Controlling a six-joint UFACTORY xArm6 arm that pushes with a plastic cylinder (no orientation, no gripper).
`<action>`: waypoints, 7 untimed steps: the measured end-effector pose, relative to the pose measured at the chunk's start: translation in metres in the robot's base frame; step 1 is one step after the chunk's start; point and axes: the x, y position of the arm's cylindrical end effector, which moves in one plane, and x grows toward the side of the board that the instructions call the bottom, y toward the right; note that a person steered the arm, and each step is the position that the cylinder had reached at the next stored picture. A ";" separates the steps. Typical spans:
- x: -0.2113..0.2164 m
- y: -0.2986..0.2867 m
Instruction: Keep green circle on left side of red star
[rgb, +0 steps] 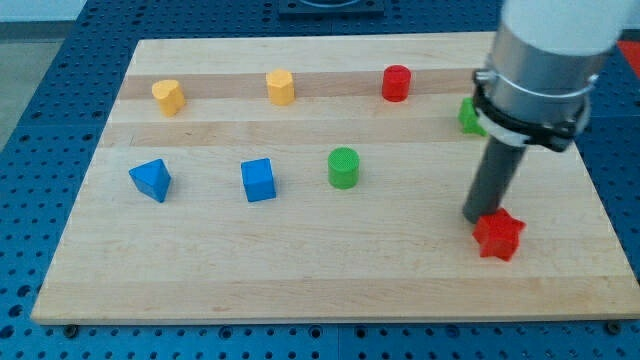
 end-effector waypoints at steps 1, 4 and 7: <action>0.015 0.030; -0.096 -0.053; -0.044 -0.090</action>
